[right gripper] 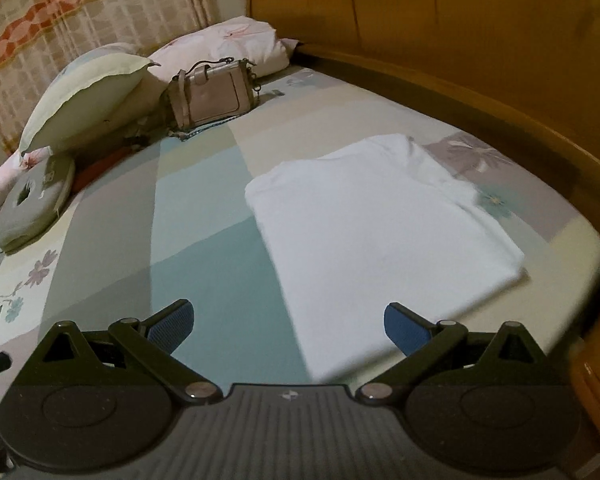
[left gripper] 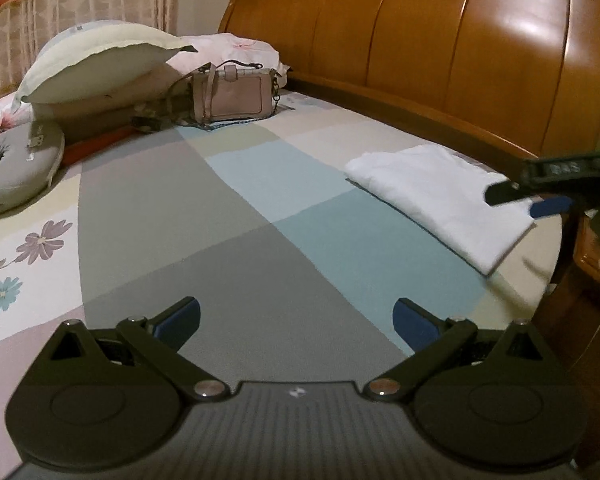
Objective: Fold clothes
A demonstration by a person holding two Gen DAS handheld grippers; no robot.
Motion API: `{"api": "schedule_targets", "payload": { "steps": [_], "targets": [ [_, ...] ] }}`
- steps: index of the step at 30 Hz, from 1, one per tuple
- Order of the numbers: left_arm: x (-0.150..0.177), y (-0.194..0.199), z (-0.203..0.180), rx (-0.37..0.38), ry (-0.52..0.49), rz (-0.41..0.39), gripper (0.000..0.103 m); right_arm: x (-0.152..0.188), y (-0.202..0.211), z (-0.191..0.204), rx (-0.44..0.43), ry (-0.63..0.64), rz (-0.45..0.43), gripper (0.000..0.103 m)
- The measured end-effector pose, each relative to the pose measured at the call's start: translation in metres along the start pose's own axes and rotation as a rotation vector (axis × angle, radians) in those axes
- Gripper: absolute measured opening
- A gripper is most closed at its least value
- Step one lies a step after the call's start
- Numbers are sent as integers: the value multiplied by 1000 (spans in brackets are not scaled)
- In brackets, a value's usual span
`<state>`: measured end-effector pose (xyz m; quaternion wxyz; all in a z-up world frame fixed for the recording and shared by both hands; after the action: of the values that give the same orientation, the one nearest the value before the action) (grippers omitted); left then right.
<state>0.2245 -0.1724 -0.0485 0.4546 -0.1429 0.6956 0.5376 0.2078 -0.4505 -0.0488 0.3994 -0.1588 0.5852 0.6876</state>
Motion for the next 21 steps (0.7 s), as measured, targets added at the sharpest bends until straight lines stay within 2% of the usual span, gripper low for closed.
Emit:
{"api": "schedule_targets", "payload": {
  "steps": [5,11,21],
  "targets": [
    [0,18,-13,25,-8,3,102,30,42,13,82,18,-7,103],
    [3,40,-26,35,-11,-7,102,63,77,24,118,52,-10,103],
    [9,67,-50,53,-36,-7,102,94,123,43,108,87,-47,103]
  ]
}}
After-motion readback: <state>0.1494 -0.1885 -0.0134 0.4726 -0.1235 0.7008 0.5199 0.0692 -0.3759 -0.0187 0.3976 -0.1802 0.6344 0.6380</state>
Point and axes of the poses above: each gripper's, at about its wrist camera, not at the fingertips, and y roughly against the way its jaws point, z to its left, x to its underside, the point moved 1 cm from there along -y, roughly the way its jaws point, and after that the axes turned 1 degree about -x, right-handed, at the moved point
